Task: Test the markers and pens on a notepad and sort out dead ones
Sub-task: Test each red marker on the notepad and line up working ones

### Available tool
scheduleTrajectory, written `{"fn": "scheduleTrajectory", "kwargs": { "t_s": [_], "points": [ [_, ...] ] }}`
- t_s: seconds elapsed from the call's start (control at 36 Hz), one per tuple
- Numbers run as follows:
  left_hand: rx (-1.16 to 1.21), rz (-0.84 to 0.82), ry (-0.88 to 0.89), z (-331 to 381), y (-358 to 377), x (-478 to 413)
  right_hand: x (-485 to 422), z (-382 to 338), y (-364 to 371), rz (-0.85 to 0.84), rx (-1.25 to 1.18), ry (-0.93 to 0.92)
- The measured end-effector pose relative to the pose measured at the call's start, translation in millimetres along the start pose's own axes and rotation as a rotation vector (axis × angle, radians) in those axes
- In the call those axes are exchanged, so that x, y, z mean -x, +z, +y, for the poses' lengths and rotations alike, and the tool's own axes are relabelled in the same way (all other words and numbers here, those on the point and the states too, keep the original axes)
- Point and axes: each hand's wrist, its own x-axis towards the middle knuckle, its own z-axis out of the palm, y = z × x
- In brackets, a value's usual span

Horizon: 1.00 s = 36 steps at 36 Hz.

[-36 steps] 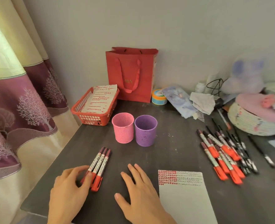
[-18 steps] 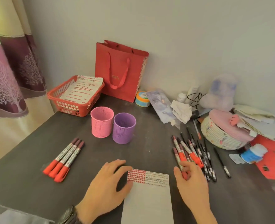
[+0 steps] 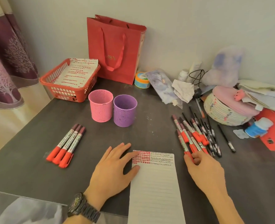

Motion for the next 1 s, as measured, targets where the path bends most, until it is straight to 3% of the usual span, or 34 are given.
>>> {"fn": "scheduleTrajectory", "kwargs": {
  "t_s": [0.14, 0.28, 0.44, 0.53, 0.61, 0.69, 0.78, 0.89, 1.0],
  "points": [
    [0.011, -0.004, -0.011, 0.6, 1.8, -0.7, 36.1, -4.5, -9.8, -0.132, -0.567, 0.154],
    [0.11, 0.042, 0.03, 0.9, -6.4, -3.7, 80.8, -22.9, -8.3, -0.222, -0.863, 0.128],
    [0.394, 0.12, 0.098, 27.9, -19.5, 11.6, 122.4, -46.2, 12.2, -0.168, -0.841, -0.043],
    [0.531, 0.009, 0.085, 45.3, -21.9, 19.0, 131.2, -49.6, 18.9, -0.176, -0.784, -0.128],
    [0.832, -0.129, -0.023, 55.1, -26.0, 21.9, 132.9, -46.9, 16.9, -0.206, -0.759, -0.19],
    [1.021, -0.17, -0.076, 55.2, -30.0, 23.4, 129.0, -39.4, 12.1, -0.153, -0.803, -0.132],
    [1.03, -0.27, -0.073, 52.5, -32.1, 23.5, 121.5, -34.1, 7.4, -0.141, -0.885, -0.042],
    [0.97, -0.427, -0.039, 54.3, -32.2, 24.6, 116.6, -40.7, 2.8, -0.284, -1.029, -0.02],
    [0.92, -0.407, -0.155, 59.9, -25.9, 30.8, 119.7, -48.3, 4.9, -0.256, -1.072, -0.043]
  ]
}}
